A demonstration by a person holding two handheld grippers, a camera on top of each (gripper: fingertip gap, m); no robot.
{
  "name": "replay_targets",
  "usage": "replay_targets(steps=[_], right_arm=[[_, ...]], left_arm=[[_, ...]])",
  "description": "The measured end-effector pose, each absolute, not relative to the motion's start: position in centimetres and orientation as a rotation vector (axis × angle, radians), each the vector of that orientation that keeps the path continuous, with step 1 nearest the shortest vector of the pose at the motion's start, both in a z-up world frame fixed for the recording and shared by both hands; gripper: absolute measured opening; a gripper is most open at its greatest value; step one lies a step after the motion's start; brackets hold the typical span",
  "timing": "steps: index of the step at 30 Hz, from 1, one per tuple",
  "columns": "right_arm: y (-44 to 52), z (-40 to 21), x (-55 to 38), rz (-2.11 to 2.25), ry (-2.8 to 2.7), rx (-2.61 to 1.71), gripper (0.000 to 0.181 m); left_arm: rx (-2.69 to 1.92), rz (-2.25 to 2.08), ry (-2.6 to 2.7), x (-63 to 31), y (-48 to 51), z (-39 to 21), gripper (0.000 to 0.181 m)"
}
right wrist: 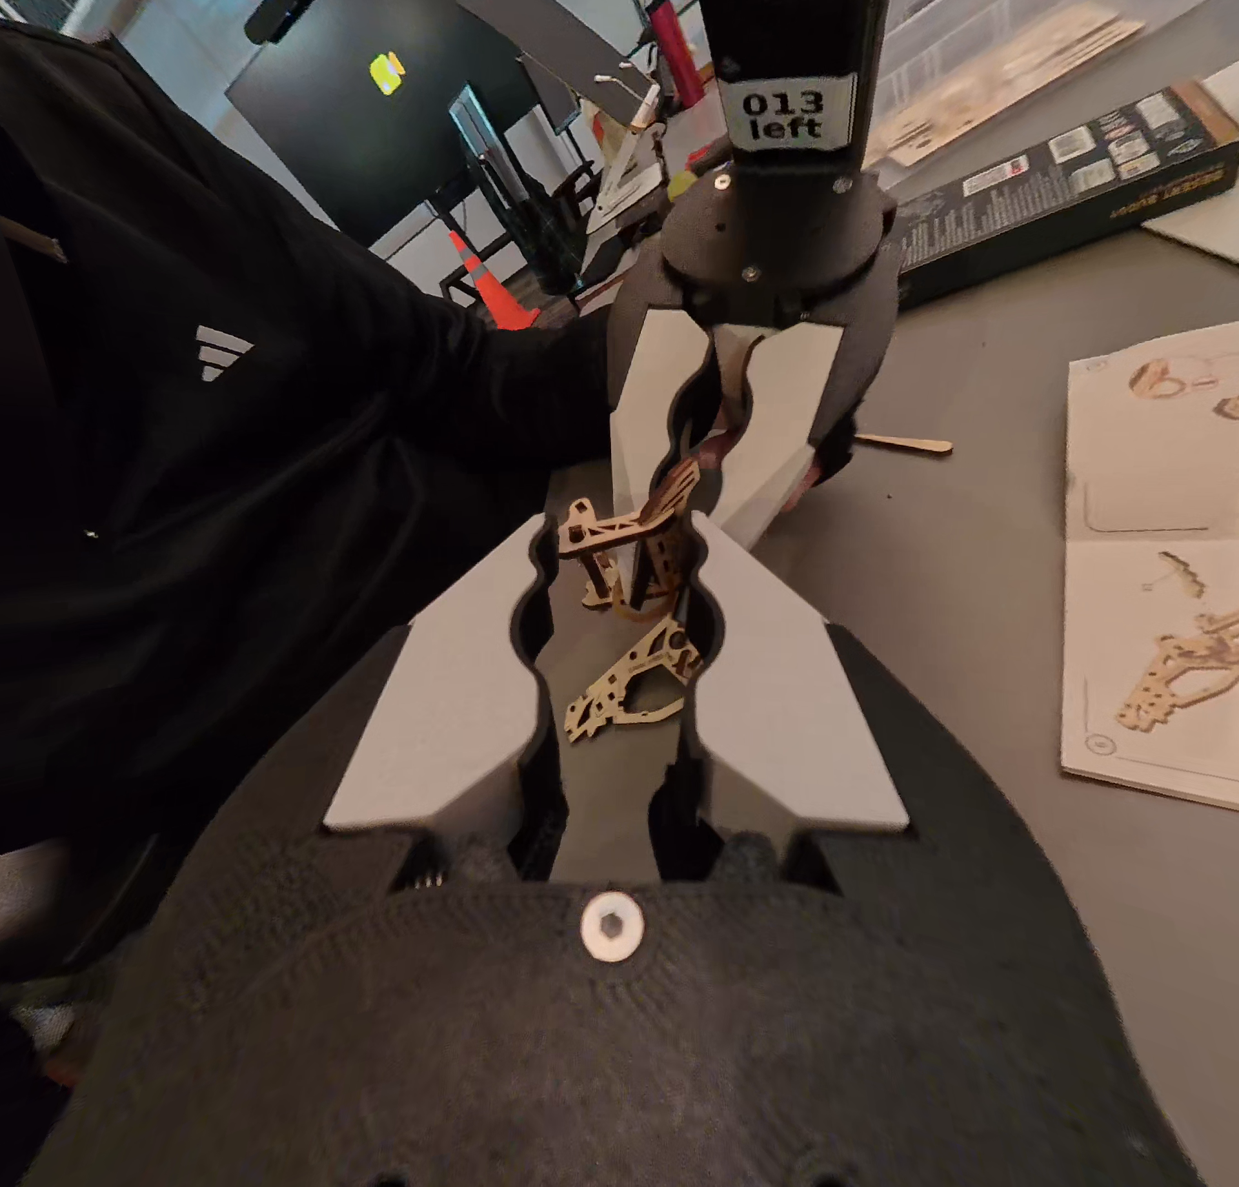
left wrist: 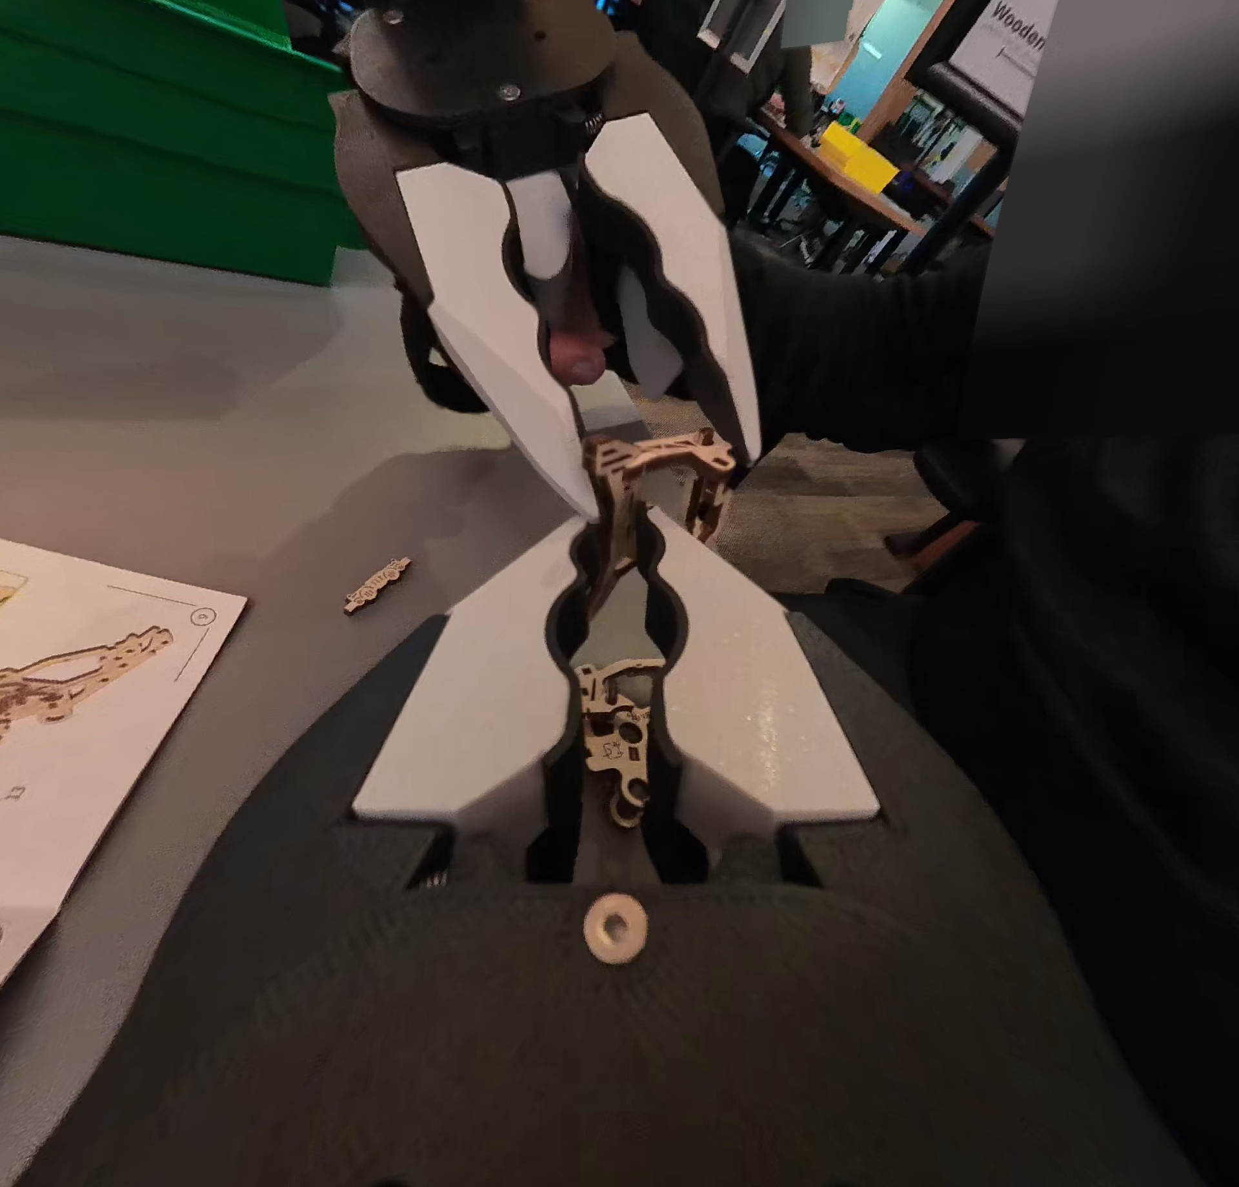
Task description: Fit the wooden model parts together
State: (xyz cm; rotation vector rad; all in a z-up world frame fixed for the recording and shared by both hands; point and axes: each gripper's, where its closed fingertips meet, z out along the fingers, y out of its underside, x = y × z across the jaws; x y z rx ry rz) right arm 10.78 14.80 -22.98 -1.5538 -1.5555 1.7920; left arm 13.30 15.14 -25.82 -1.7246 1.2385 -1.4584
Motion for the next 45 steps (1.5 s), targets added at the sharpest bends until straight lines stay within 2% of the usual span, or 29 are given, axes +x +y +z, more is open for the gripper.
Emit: replay_targets(steps=[2, 7, 8, 10, 13, 15, 18, 21, 27, 29, 38, 45], right_arm=[[15.1, -22.8, 10.7, 1.762, -1.542, -1.553, 0.037], [17.5, -22.1, 11.0, 1.659, -1.413, -1.597, 0.064], [17.9, -21.8, 11.3, 1.629, -1.384, -1.597, 0.065], [18.0, -21.3, 12.1, 1.558, -1.370, -1.598, 0.054], [17.0, -21.2, 12.7, 1.529, -1.379, -1.567, 0.022], [16.5, -21.7, 12.6, 1.537, -1.382, -1.573, 0.017], [16.5, -22.5, 12.4, 1.533, -1.381, -1.583, 0.019], [16.5, -21.8, 12.6, 1.605, -1.350, -1.528, 0.003], [16.5, -21.8, 12.5, 1.687, -1.326, -1.492, 0.000], [16.7, -21.8, 12.6, 1.694, -1.311, -1.485, 0.007], [16.5, -21.4, 12.3, 1.758, -1.294, -1.456, 0.001], [17.6, -21.6, 12.1, 1.551, -1.206, -1.583, 0.000]], left_arm=[[-1.730, -1.444, 1.227, 13.2, 15.4, -26.0, 0.006], [-1.711, -1.428, 1.166, 12.6, 16.4, -25.4, 0.005], [-1.715, -1.405, 1.152, 12.4, 16.8, -25.4, 0.005], [-1.693, -1.401, 1.133, 12.2, 17.1, -24.9, 0.005], [-1.690, -1.377, 1.126, 12.2, 17.5, -24.6, 0.002], [-1.678, -1.364, 1.130, 12.5, 17.5, -24.4, 0.002], [-1.655, -1.371, 1.139, 12.9, 17.4, -24.1, 0.002], [-1.642, -1.385, 1.146, 13.1, 17.2, -24.0, 0.002], [-1.620, -1.423, 1.145, 13.5, 17.1, -23.6, 0.002], [-1.612, -1.434, 1.146, 13.5, 17.1, -23.6, 0.002], [-1.614, -1.417, 1.133, 13.5, 17.3, -23.3, 0.002], [-1.641, -1.324, 1.074, 13.2, 18.3, -23.3, 0.002]])
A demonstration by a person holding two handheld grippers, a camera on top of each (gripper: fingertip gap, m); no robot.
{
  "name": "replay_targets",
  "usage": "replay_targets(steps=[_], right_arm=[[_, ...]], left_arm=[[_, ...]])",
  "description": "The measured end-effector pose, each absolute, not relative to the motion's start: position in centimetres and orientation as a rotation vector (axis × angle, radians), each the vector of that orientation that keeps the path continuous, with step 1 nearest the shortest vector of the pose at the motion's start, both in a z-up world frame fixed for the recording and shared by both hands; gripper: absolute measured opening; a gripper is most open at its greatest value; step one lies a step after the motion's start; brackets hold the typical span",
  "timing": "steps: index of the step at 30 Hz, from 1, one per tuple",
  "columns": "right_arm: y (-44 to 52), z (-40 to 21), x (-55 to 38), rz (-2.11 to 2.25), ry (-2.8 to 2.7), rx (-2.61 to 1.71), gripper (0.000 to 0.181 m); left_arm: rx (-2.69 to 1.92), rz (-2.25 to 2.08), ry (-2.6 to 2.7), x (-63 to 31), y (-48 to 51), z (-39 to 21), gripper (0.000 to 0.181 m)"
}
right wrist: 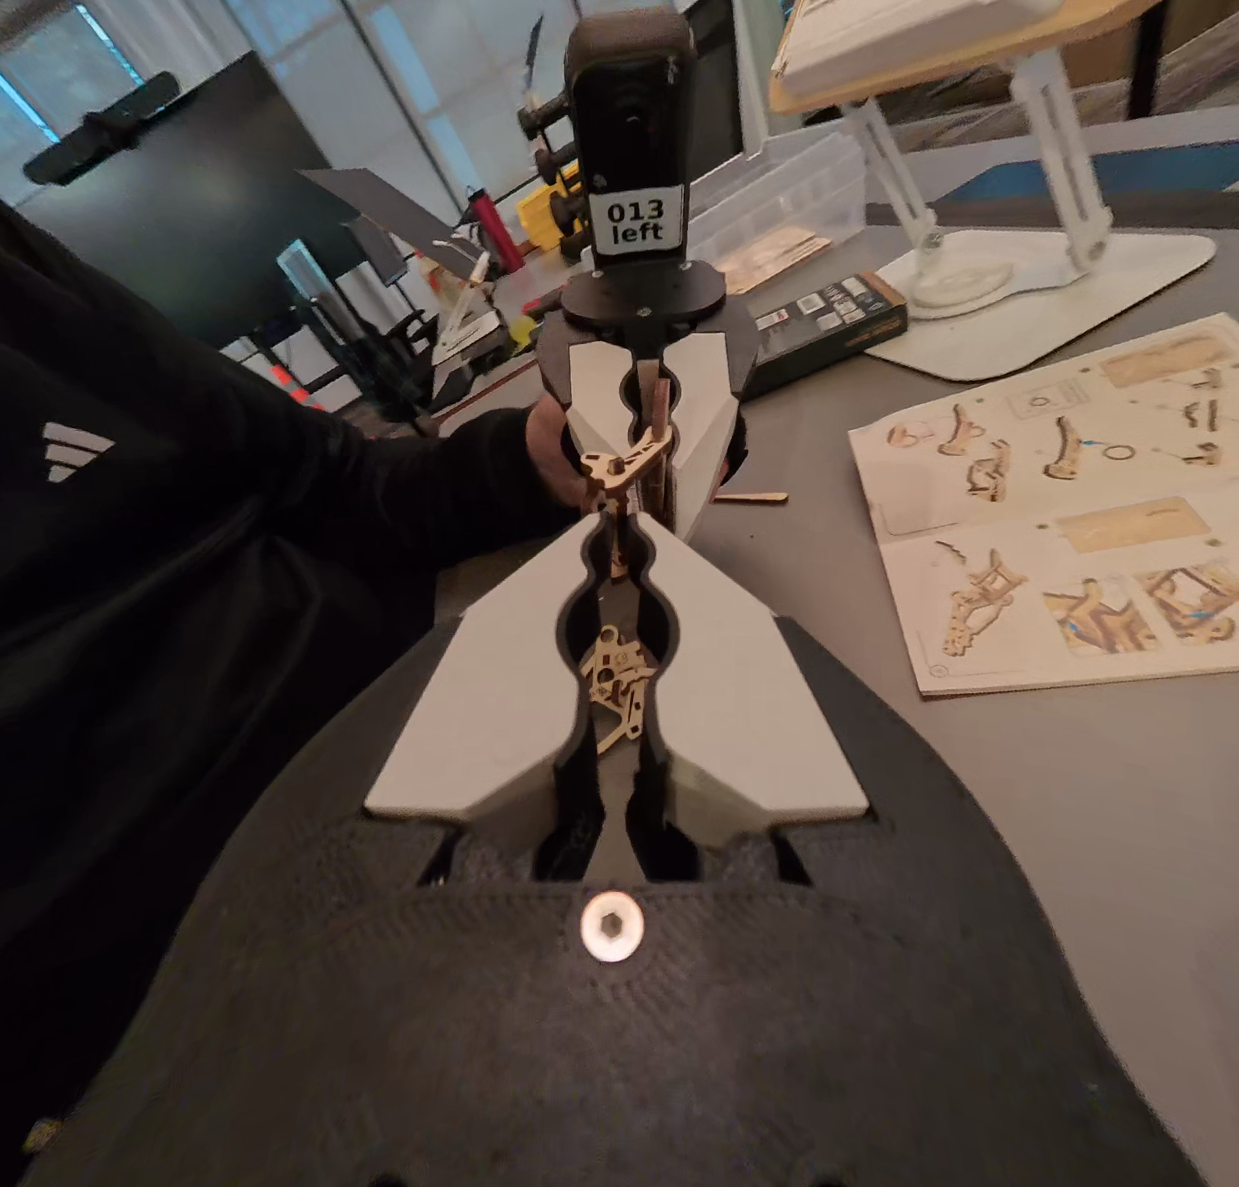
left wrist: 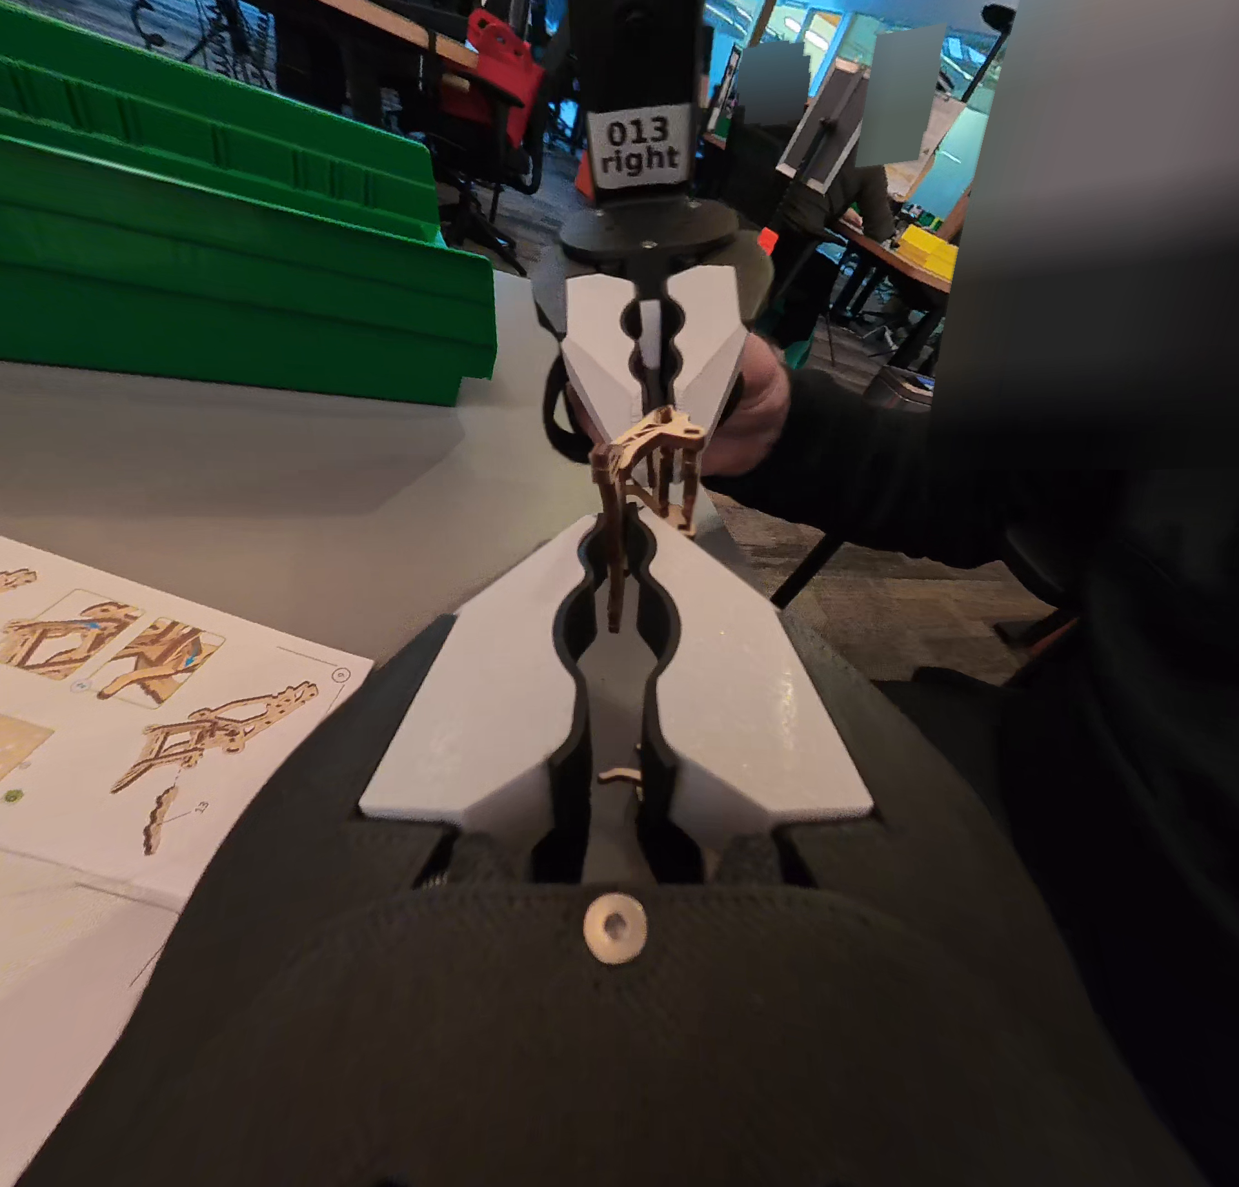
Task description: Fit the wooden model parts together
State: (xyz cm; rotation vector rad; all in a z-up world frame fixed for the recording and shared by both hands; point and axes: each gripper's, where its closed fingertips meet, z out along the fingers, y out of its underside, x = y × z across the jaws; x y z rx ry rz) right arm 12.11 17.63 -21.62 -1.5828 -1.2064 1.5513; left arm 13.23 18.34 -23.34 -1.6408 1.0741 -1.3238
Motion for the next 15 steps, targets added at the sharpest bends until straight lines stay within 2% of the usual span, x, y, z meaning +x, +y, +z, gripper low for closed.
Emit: replay_targets(steps=[10, 15], right_arm=[[18.8, -21.5, 12.1, 1.247, -1.015, -1.704, 0.000], [18.5, -20.9, 11.9, 1.171, -1.002, -1.665, 0.000]], left_arm=[[-1.657, -1.230, 0.994, 13.2, 19.5, -23.2, 0.003], [-1.621, -1.314, 0.971, 13.2, 19.2, -22.5, 0.003]])
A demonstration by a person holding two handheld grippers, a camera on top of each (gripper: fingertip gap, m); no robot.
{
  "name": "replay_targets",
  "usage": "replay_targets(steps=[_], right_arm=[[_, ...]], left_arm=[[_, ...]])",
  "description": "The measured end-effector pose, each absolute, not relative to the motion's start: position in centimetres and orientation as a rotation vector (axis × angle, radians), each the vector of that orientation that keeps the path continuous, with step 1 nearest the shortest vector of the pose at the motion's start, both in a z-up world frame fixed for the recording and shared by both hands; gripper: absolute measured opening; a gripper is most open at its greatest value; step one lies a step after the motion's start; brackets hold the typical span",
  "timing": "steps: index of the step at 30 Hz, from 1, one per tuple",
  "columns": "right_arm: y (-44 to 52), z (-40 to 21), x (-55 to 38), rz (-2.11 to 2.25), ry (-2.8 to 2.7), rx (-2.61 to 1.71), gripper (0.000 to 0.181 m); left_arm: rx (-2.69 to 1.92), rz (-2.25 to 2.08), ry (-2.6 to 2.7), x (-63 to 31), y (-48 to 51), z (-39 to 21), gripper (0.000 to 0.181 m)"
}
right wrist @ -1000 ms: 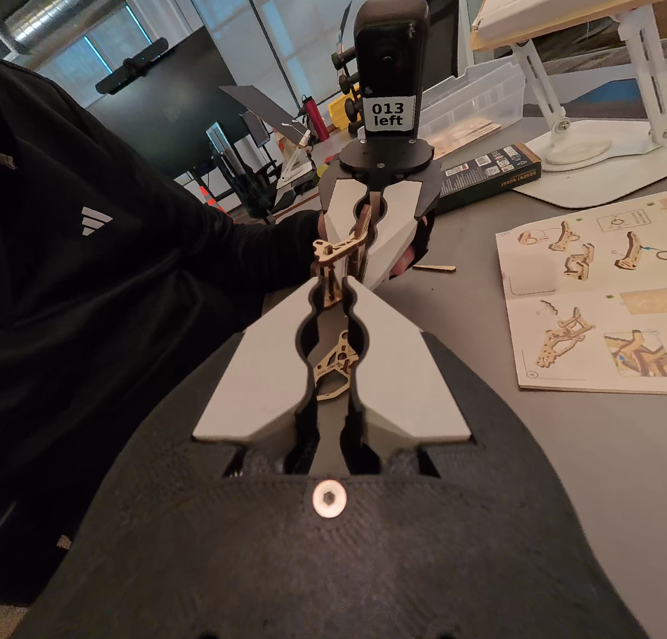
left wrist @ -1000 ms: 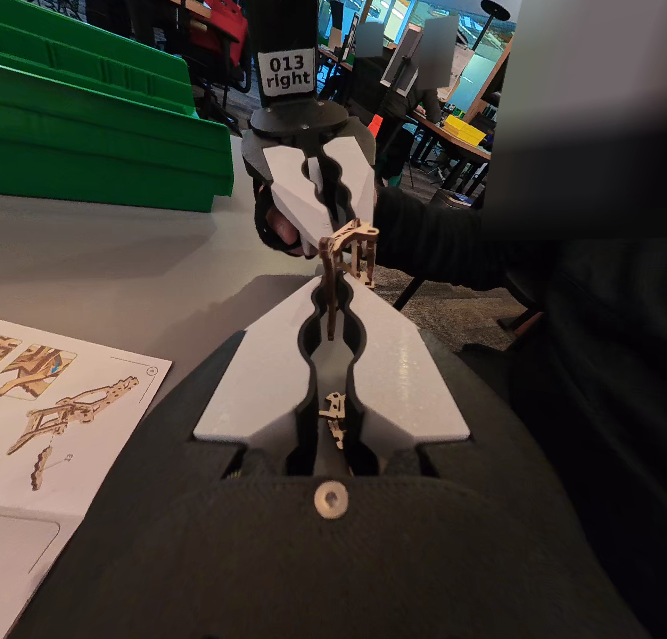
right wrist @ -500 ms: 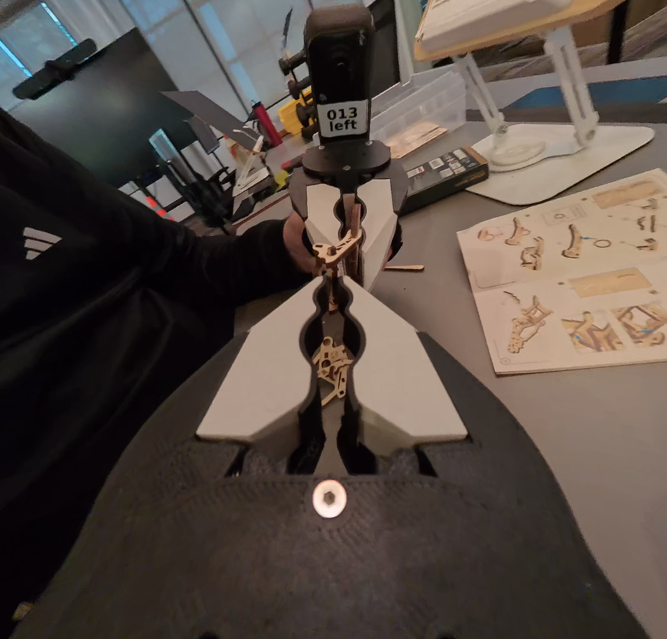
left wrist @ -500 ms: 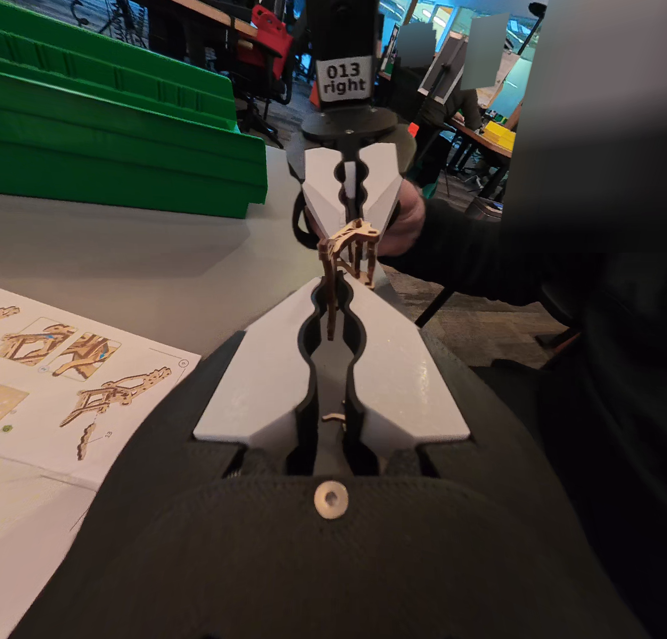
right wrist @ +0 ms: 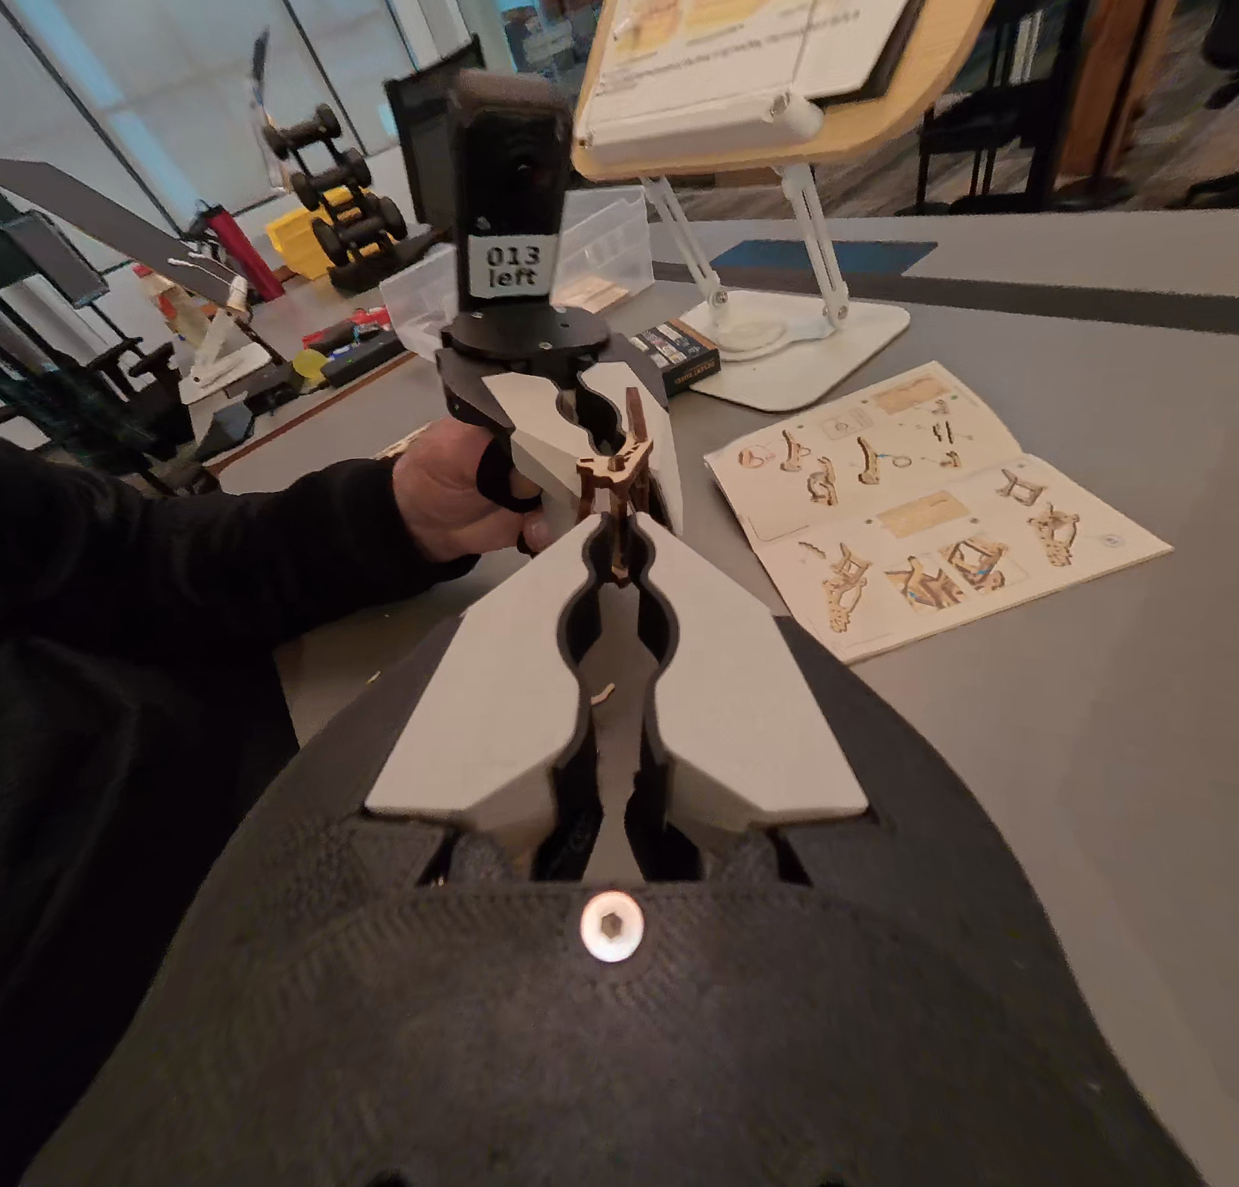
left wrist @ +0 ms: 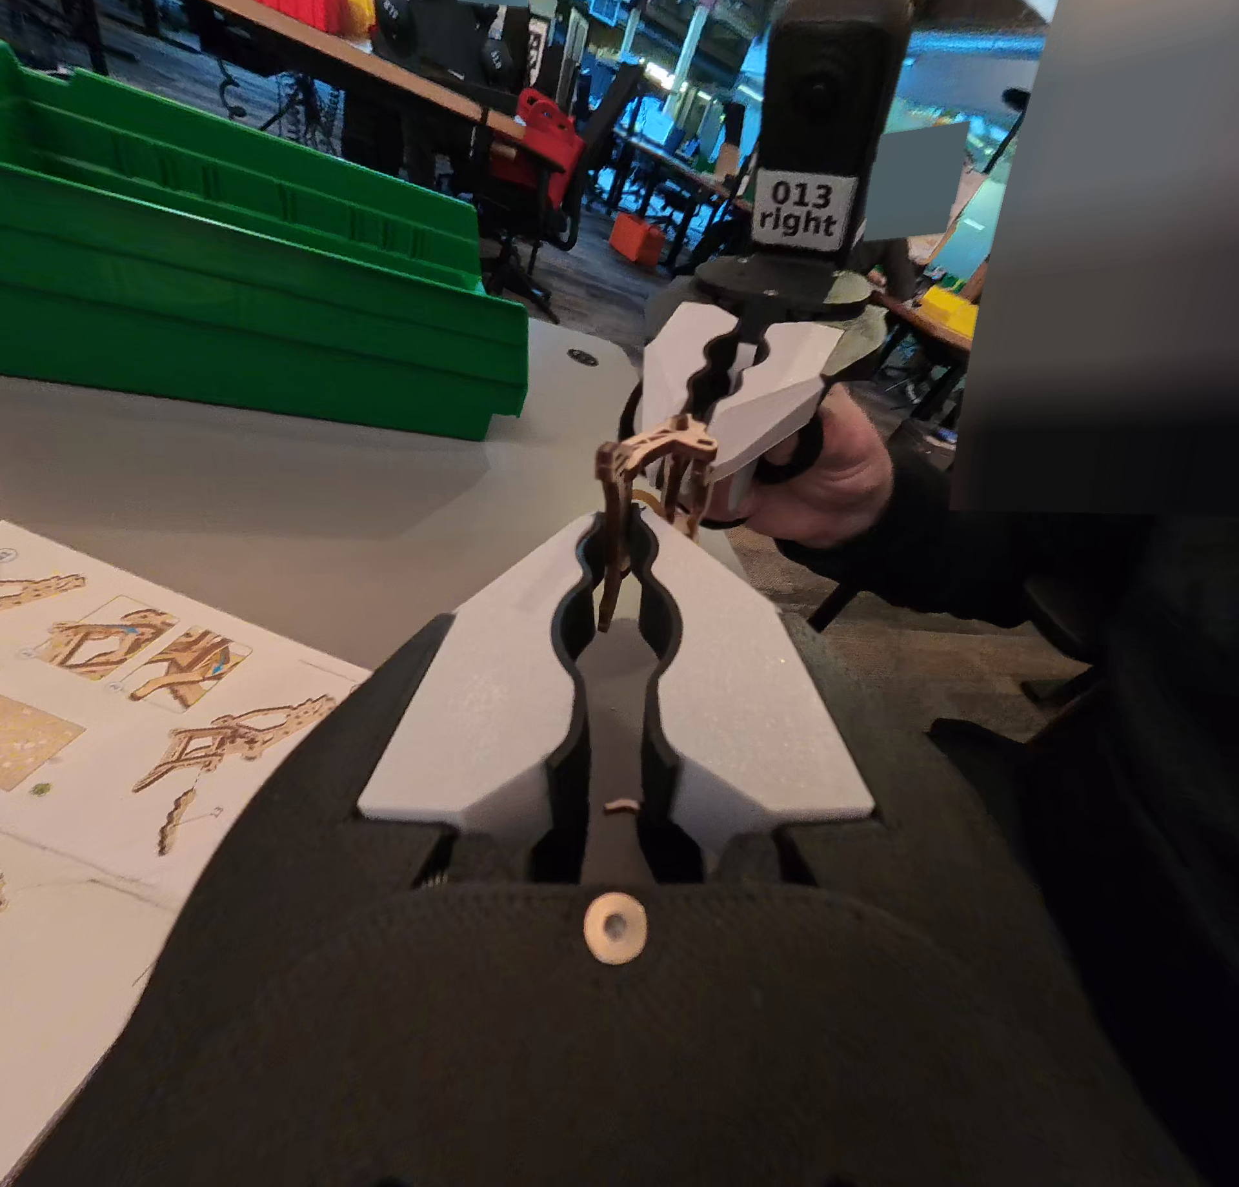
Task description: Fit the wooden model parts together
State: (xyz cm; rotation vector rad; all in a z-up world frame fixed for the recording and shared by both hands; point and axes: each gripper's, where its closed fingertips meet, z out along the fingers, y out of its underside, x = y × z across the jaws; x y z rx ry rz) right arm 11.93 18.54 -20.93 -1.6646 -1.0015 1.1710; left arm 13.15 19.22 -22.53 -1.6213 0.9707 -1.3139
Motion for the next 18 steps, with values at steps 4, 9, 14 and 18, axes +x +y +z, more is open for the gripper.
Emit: replay_targets(steps=[4, 9, 14, 18], right_arm=[[18.9, -20.7, 12.8, 1.229, -0.978, -1.654, 0.014], [19.5, -19.1, 14.4, 1.418, -0.778, -1.566, 0.021], [19.2, -19.5, 15.2, 1.653, -0.684, -1.549, 0.008], [18.3, -19.3, 14.0, 1.807, -0.681, -1.517, 0.008]], left_arm=[[-1.595, -1.378, 0.961, 13.8, 18.8, -22.2, 0.002], [-1.541, -1.493, 0.866, 14.2, 19.0, -21.0, 0.002], [-1.461, -1.630, 0.715, 13.8, 19.8, -19.4, 0.002], [-1.425, -1.725, 0.670, 14.6, 19.7, -19.0, 0.002]])
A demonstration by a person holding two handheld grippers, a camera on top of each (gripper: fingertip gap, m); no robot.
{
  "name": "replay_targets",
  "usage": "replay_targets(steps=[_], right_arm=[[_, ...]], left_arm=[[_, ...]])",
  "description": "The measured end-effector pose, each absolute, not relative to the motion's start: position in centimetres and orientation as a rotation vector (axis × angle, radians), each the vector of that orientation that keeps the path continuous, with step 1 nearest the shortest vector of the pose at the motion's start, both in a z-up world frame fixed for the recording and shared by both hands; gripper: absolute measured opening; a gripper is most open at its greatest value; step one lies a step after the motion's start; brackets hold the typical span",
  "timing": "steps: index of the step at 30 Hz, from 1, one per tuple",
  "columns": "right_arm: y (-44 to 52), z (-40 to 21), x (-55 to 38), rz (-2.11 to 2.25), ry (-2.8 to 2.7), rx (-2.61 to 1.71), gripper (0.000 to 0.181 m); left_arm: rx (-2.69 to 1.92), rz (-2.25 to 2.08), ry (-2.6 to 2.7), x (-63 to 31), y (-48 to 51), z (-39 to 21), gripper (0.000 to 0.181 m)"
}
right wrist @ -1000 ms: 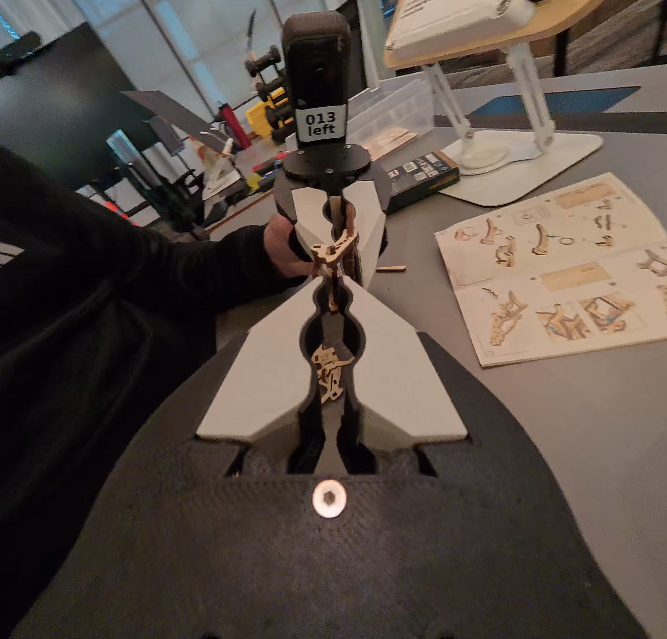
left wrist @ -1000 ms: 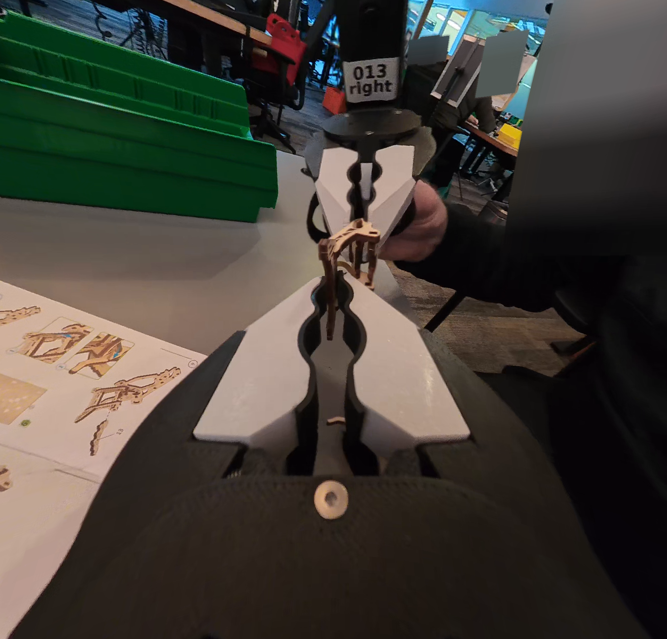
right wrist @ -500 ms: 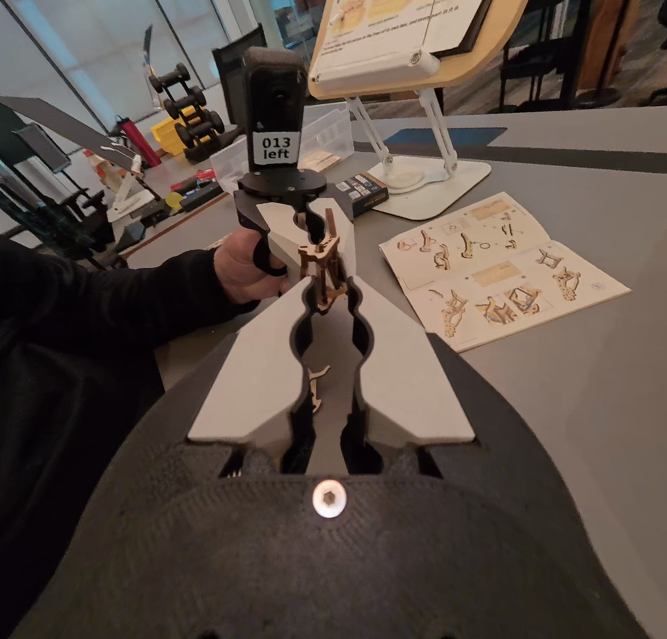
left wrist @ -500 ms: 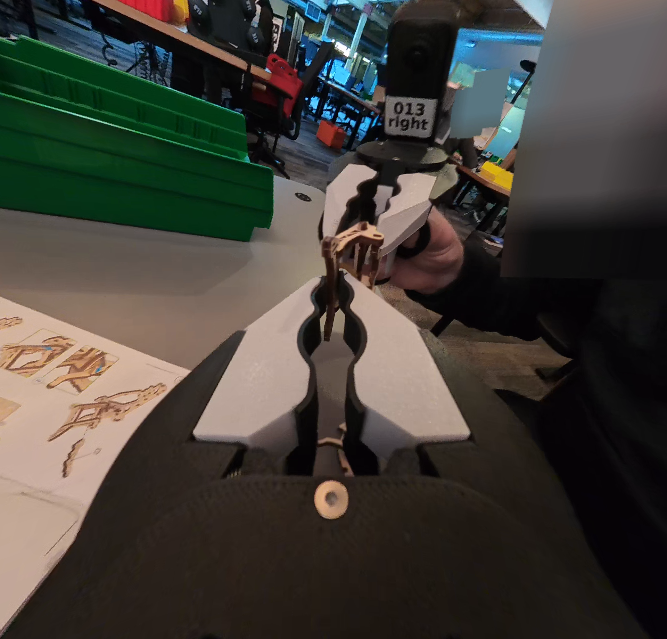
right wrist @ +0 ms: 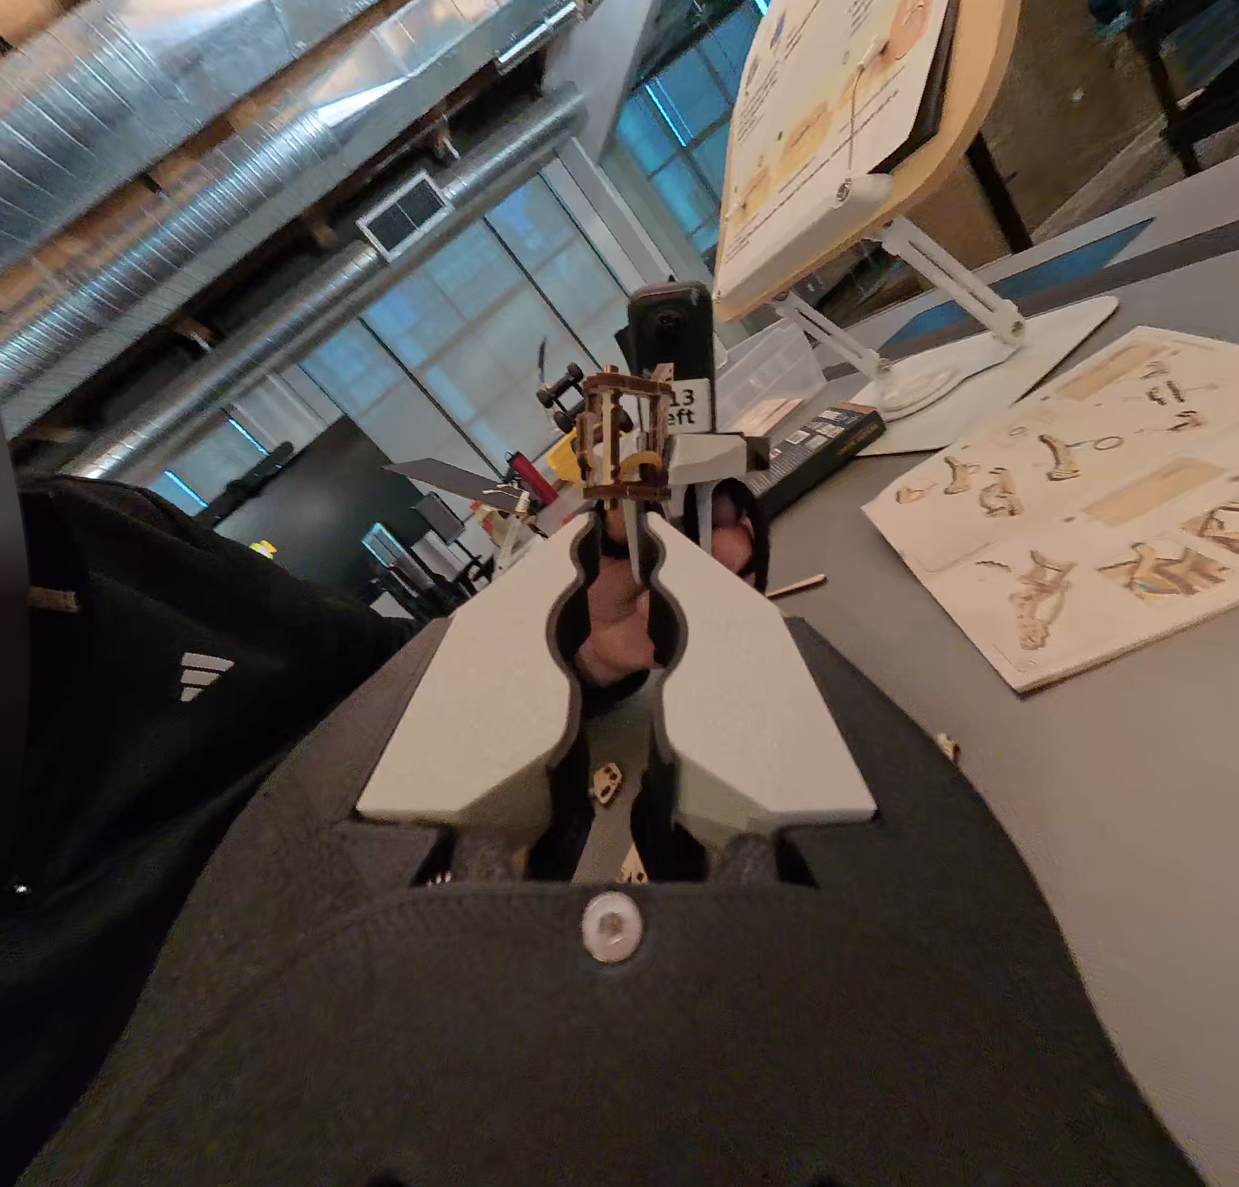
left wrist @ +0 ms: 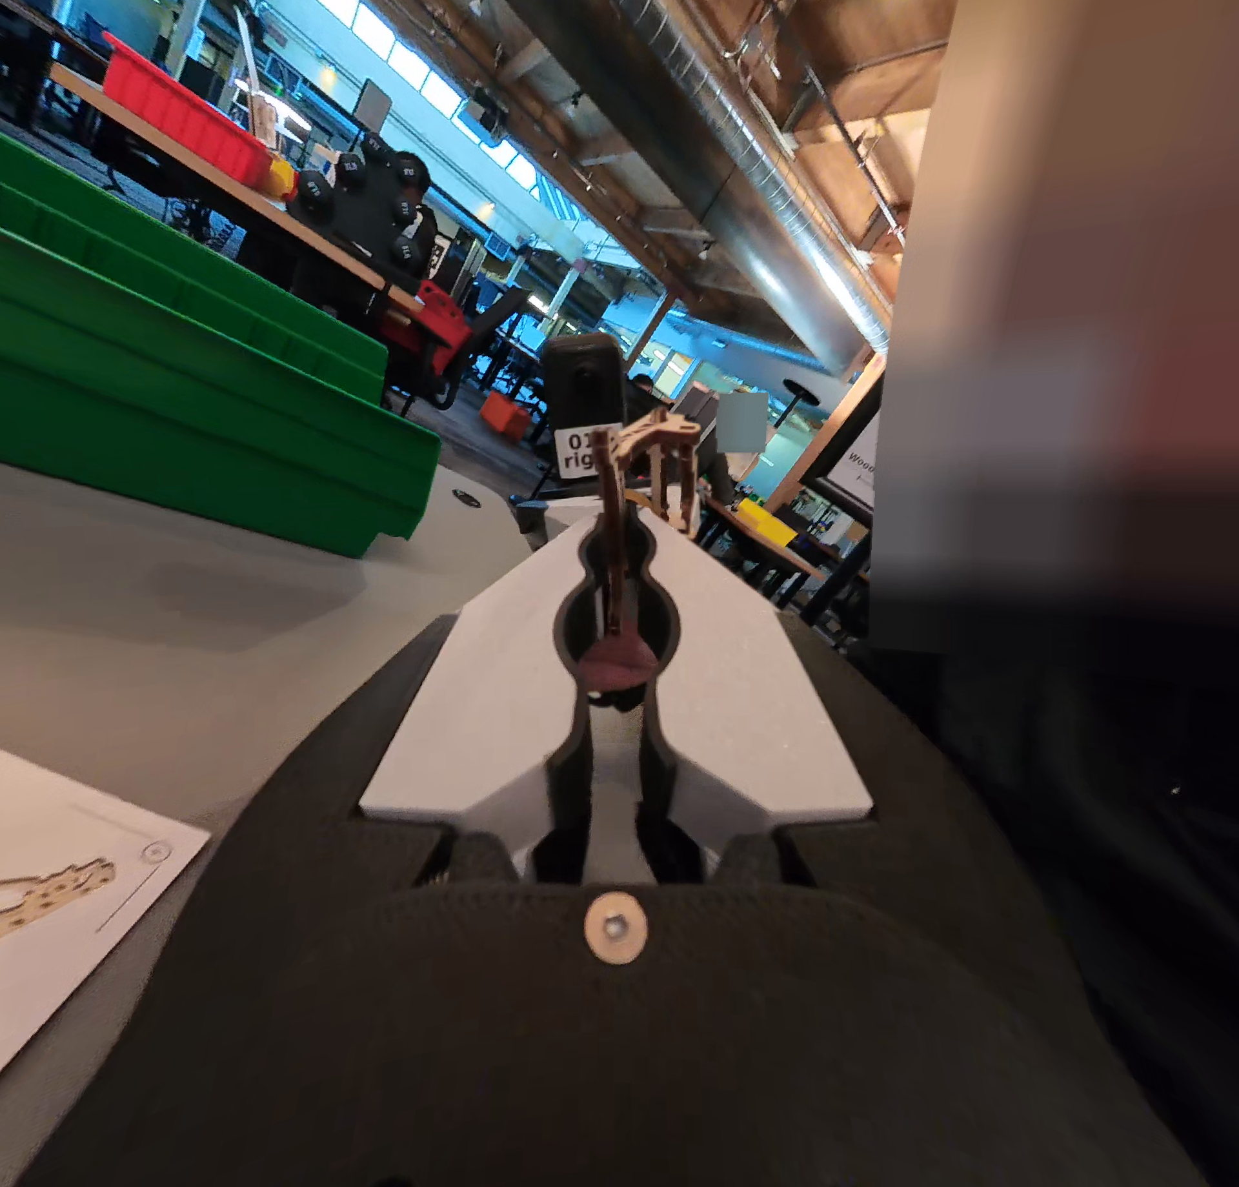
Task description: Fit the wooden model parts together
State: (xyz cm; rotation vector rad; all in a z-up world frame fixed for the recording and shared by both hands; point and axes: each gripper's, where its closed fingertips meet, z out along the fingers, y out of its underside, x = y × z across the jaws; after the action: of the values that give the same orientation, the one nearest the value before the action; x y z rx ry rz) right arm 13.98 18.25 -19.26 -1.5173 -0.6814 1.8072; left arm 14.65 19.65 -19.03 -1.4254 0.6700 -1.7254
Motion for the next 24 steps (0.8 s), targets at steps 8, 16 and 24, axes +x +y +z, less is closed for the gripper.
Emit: replay_targets(steps=[8, 16, 24], right_arm=[[18.7, -19.1, 14.1, 1.701, -0.691, -1.513, 0.000], [19.9, -20.0, 14.5, 1.344, -0.759, -1.636, 0.000], [21.1, -21.0, 15.0, 0.828, -0.875, -1.702, 0.000]], left_arm=[[-1.434, -1.687, 0.647, 15.3, 20.0, -19.3, 0.001], [-1.498, -1.511, 0.616, 15.3, 20.9, -19.7, 0.001], [-1.604, -1.448, 0.495, 15.5, 21.8, -20.5, 0.002]])
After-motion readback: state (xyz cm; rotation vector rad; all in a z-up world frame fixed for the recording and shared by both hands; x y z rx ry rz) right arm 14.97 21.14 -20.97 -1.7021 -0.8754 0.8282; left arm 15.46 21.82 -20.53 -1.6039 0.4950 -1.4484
